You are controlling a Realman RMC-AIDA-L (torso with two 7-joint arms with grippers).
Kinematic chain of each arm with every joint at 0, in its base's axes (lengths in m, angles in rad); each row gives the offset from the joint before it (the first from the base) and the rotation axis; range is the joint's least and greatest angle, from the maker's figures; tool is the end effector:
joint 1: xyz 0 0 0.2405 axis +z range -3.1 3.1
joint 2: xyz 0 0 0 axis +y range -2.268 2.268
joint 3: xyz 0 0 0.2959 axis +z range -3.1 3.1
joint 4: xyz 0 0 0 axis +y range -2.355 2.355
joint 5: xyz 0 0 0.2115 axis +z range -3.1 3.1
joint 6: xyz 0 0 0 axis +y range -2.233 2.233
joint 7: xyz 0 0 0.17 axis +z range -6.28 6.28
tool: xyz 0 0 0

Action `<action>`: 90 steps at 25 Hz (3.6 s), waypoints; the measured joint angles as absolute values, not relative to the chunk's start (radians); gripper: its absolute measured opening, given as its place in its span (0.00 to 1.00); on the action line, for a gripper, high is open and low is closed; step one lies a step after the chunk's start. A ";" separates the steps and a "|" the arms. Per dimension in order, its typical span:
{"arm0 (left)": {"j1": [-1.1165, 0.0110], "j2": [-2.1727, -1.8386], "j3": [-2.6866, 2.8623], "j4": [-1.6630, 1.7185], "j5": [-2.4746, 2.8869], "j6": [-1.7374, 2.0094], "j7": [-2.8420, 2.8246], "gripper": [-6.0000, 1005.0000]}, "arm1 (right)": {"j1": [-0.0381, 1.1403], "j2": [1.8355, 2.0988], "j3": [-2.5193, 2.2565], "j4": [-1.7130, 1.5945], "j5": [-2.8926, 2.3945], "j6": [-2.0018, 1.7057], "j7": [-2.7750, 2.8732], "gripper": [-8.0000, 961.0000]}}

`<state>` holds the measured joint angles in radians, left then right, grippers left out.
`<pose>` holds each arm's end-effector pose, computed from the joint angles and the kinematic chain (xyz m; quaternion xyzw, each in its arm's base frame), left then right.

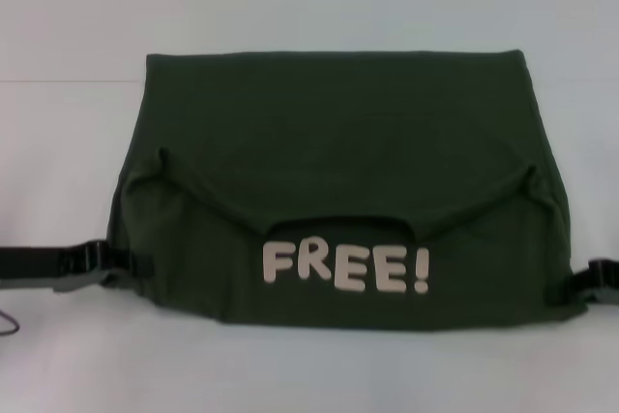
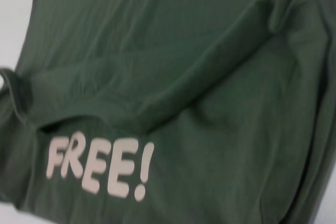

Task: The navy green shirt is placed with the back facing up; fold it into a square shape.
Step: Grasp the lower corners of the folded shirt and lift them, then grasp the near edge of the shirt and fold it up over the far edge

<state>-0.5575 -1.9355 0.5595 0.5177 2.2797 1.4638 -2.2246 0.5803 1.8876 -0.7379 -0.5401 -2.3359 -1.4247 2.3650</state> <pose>-0.3574 0.3622 -0.0050 -0.7489 -0.6338 -0.1652 0.1008 0.3695 0.3669 0.0042 -0.7477 0.6509 0.0635 0.1152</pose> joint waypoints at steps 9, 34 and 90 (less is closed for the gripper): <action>-0.525 -1.927 0.555 0.588 2.468 1.734 -2.313 0.04 | 0.596 1.897 -0.771 -0.570 -2.516 -1.642 2.251 0.08; -0.549 -1.910 0.458 0.614 2.592 1.988 -2.284 0.04 | 0.596 1.920 -0.689 -0.568 -2.525 -1.793 2.111 0.08; -0.629 -2.111 0.228 0.489 2.059 0.980 -1.898 0.04 | 0.764 2.085 -0.477 -0.433 -2.029 -0.798 2.010 0.19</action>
<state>-0.6293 -2.1113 0.2277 0.4894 2.0595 0.9802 -1.8980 0.7639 2.0850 -0.4765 -0.4328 -2.0286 -0.7979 2.0096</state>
